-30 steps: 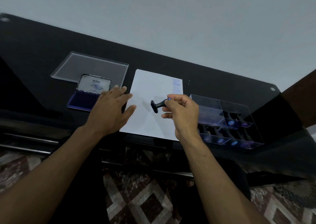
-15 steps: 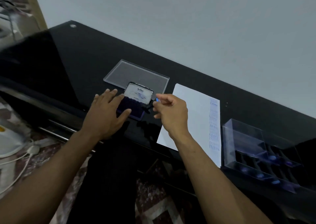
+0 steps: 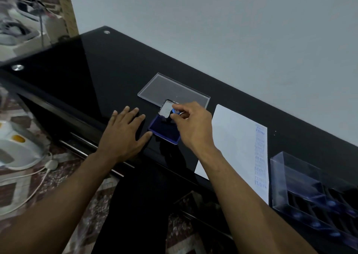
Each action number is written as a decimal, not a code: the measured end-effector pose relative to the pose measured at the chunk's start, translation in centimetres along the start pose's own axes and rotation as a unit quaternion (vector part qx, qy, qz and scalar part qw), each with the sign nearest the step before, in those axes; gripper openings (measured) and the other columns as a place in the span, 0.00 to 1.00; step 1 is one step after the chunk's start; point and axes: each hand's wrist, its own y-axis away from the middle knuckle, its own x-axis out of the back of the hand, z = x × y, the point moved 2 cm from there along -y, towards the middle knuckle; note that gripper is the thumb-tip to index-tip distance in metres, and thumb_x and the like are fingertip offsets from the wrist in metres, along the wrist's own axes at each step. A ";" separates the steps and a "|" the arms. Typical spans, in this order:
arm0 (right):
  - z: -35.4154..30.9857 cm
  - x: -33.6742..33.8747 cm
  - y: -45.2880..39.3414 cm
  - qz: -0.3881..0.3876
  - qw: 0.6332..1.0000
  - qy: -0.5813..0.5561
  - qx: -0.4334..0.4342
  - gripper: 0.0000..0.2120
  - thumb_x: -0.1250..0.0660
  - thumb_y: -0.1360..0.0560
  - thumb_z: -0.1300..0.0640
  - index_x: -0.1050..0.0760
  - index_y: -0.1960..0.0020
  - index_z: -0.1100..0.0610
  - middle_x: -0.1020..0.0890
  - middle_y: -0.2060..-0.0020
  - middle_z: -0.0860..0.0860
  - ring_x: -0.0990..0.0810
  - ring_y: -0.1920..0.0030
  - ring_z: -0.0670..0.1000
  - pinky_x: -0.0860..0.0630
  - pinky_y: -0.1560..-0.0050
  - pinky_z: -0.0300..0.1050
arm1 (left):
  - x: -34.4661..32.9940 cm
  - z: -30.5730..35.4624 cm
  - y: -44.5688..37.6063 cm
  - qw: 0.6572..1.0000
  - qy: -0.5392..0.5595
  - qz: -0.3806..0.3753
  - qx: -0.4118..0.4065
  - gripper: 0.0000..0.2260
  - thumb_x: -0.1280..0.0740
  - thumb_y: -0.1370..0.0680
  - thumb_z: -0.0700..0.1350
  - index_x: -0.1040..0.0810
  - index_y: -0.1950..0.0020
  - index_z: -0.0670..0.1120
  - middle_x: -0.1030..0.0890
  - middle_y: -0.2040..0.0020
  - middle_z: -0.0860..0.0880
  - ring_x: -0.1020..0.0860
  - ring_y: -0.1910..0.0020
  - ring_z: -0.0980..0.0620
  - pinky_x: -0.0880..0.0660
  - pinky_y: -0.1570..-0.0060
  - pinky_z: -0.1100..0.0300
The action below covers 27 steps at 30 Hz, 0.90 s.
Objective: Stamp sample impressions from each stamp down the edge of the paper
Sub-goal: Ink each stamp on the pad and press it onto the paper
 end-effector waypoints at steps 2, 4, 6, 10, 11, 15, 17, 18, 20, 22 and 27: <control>-0.1 -0.2 0.0 -0.005 1.000 0.008 0.005 0.12 0.28 0.25 0.58 0.18 0.42 0.53 0.18 0.45 0.49 0.19 0.51 0.46 0.19 0.49 0.39 | -0.2 0.0 0.0 1.000 -0.007 0.004 0.000 0.36 0.52 0.23 0.70 0.31 0.24 0.50 0.35 0.21 0.47 0.44 0.20 0.46 0.50 0.21 0.43; -0.3 -0.5 0.0 -0.012 1.000 0.019 0.010 0.12 0.28 0.25 0.59 0.17 0.42 0.53 0.18 0.45 0.49 0.19 0.50 0.47 0.19 0.47 0.42 | -0.3 0.0 0.0 1.000 -0.015 0.004 -0.003 0.35 0.52 0.22 0.70 0.31 0.24 0.50 0.35 0.21 0.47 0.44 0.20 0.45 0.50 0.21 0.42; -0.4 -0.7 0.0 -0.022 0.999 0.042 0.018 0.12 0.28 0.24 0.59 0.18 0.41 0.53 0.19 0.45 0.49 0.19 0.49 0.47 0.19 0.45 0.43 | -0.5 -0.1 0.0 1.000 -0.021 0.004 -0.004 0.35 0.51 0.22 0.70 0.31 0.24 0.50 0.36 0.21 0.47 0.44 0.20 0.45 0.50 0.21 0.42; -0.7 -1.1 0.2 -0.081 0.992 0.090 0.017 0.13 0.31 0.22 0.60 0.19 0.38 0.56 0.18 0.42 0.52 0.19 0.45 0.50 0.24 0.41 0.41 | -0.6 -0.1 0.0 1.000 -0.029 0.006 -0.003 0.34 0.51 0.22 0.69 0.31 0.24 0.50 0.36 0.21 0.46 0.44 0.20 0.45 0.50 0.21 0.42; -0.7 -1.2 0.3 -0.089 0.991 0.095 0.014 0.13 0.31 0.22 0.60 0.20 0.38 0.56 0.18 0.41 0.53 0.19 0.45 0.50 0.24 0.40 0.41 | -0.6 -0.1 0.0 1.000 -0.028 0.008 -0.003 0.34 0.51 0.22 0.69 0.31 0.24 0.50 0.36 0.21 0.46 0.44 0.20 0.45 0.50 0.21 0.42; -0.9 -1.4 0.1 -0.110 0.987 0.113 0.014 0.13 0.32 0.21 0.60 0.20 0.37 0.57 0.18 0.42 0.53 0.18 0.45 0.51 0.24 0.39 0.43 | -0.7 -0.1 0.1 1.000 -0.026 0.014 -0.001 0.34 0.51 0.22 0.69 0.31 0.24 0.50 0.35 0.21 0.46 0.44 0.20 0.45 0.50 0.21 0.42; -0.8 -1.4 -0.2 -0.113 0.987 0.116 0.009 0.14 0.32 0.21 0.59 0.21 0.36 0.56 0.18 0.41 0.53 0.18 0.45 0.51 0.24 0.38 0.44 | -0.8 -0.1 0.0 0.999 -0.031 0.015 0.000 0.34 0.51 0.22 0.69 0.31 0.24 0.50 0.36 0.21 0.46 0.44 0.20 0.45 0.50 0.21 0.42; -0.7 -1.5 -0.2 -0.108 0.987 0.117 0.010 0.14 0.32 0.22 0.59 0.21 0.36 0.56 0.19 0.40 0.52 0.18 0.45 0.50 0.24 0.37 0.44 | -0.8 -0.1 0.0 0.999 -0.030 0.016 0.000 0.34 0.51 0.21 0.69 0.31 0.24 0.50 0.35 0.21 0.46 0.44 0.20 0.45 0.50 0.21 0.42; -0.4 -1.7 -0.2 -0.091 0.989 0.113 0.021 0.14 0.30 0.23 0.58 0.20 0.38 0.56 0.19 0.41 0.52 0.19 0.46 0.50 0.23 0.38 0.45 | -0.8 0.0 0.0 0.999 -0.028 0.022 0.000 0.34 0.50 0.21 0.69 0.30 0.24 0.50 0.35 0.21 0.46 0.43 0.20 0.45 0.49 0.21 0.41; -0.1 -1.8 -0.3 -0.083 0.990 0.112 0.026 0.13 0.28 0.24 0.58 0.18 0.39 0.55 0.19 0.42 0.51 0.19 0.47 0.49 0.22 0.40 0.46 | -0.9 -0.1 0.1 0.999 -0.029 0.026 -0.001 0.33 0.50 0.21 0.69 0.30 0.24 0.50 0.35 0.21 0.46 0.43 0.20 0.45 0.49 0.22 0.42; 0.0 -1.9 -0.7 -0.081 0.989 0.118 0.025 0.13 0.28 0.24 0.57 0.18 0.40 0.53 0.18 0.43 0.50 0.19 0.48 0.47 0.22 0.40 0.44 | -0.9 -0.1 -0.1 0.999 -0.032 0.021 0.001 0.34 0.51 0.21 0.69 0.31 0.24 0.51 0.35 0.21 0.46 0.44 0.20 0.46 0.50 0.21 0.42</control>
